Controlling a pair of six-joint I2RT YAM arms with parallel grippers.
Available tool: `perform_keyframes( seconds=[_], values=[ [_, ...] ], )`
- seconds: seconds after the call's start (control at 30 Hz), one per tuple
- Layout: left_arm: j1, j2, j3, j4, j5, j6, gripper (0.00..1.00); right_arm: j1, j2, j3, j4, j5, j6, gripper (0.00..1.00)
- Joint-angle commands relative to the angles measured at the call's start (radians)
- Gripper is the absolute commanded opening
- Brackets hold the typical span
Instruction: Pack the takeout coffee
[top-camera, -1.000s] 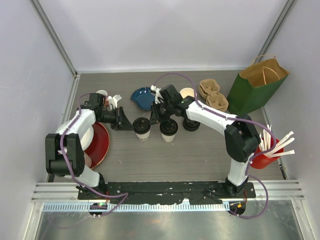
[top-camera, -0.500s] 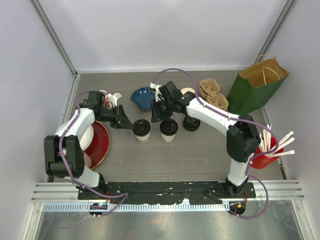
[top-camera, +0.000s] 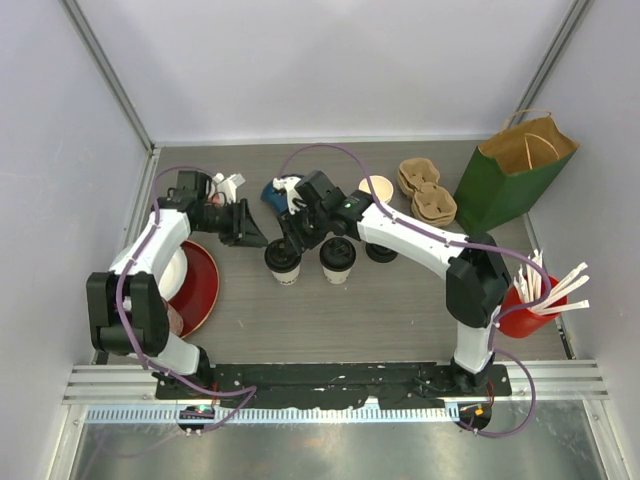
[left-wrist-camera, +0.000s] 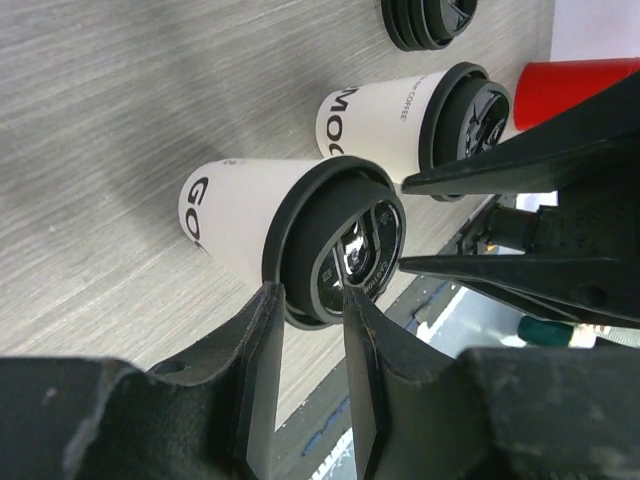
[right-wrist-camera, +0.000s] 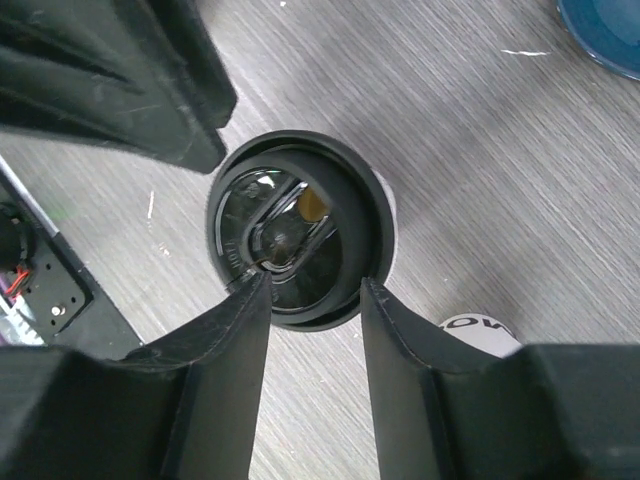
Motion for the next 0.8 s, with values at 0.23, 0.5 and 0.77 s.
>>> perform_keyframes(
  seconds=[0.23, 0.5, 0.77],
  values=[
    [-0.085, 0.045, 0.087, 0.044, -0.11, 0.025, 0.3, -0.011, 0.028, -0.001, 0.097, 0.022, -0.016, 0.38],
    [-0.128, 0.07, 0.087, 0.041, -0.107, 0.026, 0.27, -0.008, 0.029, -0.025, 0.118, -0.008, -0.011, 0.35],
    [-0.128, 0.015, 0.127, 0.015, -0.12, 0.043, 0.28, -0.005, -0.005, -0.081, 0.126, 0.022, -0.019, 0.34]
  ],
)
